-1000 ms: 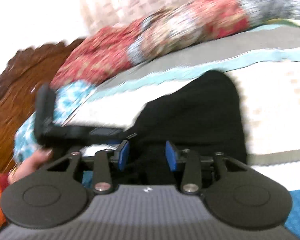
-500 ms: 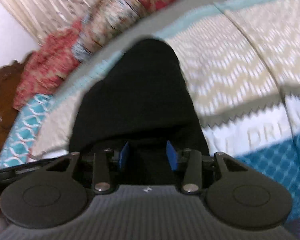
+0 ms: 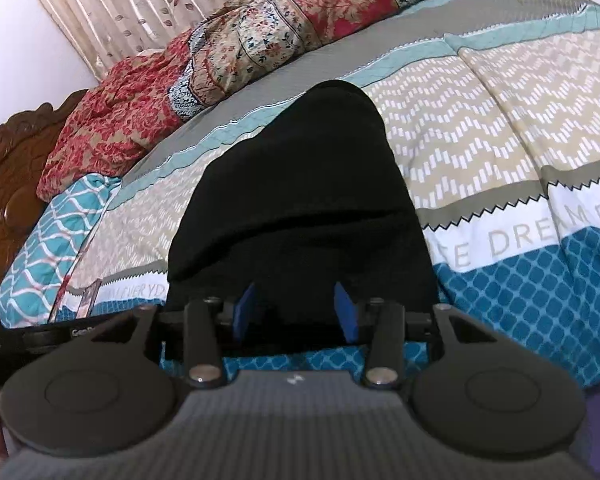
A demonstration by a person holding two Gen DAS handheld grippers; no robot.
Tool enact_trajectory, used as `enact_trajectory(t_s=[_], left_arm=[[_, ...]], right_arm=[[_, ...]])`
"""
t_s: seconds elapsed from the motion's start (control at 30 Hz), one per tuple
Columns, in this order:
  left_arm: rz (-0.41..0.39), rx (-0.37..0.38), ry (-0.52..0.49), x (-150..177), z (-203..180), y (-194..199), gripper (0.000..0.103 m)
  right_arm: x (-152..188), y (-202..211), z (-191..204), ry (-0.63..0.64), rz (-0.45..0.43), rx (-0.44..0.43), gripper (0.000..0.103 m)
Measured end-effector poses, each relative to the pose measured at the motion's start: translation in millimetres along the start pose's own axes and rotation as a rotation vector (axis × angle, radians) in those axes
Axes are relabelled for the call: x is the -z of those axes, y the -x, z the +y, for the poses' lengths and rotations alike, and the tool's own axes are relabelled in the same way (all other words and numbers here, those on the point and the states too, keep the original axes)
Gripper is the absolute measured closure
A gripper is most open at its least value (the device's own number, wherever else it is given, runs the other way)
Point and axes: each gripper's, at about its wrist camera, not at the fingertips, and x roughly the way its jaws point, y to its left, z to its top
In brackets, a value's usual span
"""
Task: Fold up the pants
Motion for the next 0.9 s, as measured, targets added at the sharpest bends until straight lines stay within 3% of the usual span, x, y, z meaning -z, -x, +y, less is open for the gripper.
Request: enact_trajectory(t_s=[0.27,0.63,0.77,0.9], left_arm=[[0.011,-0.025,-0.005,16,0,3,0.023],[-0.021,-0.039,-0.020,20,0,10,0.023],[-0.036,-0.051,-0.026,18,2,10,0.013],[-0.049,0.007,0.026,12,16,12,0.012]], right_arm=[[15,-1,8,-0.033,0.003,0.026,0.048],[18,6,11,-0.039,-0.035,0.043,0.045],[17,7,4,-0.051,-0.033,0.046,0.045],[16,6,-2,-0.071,-0.027,0.051,0.045]])
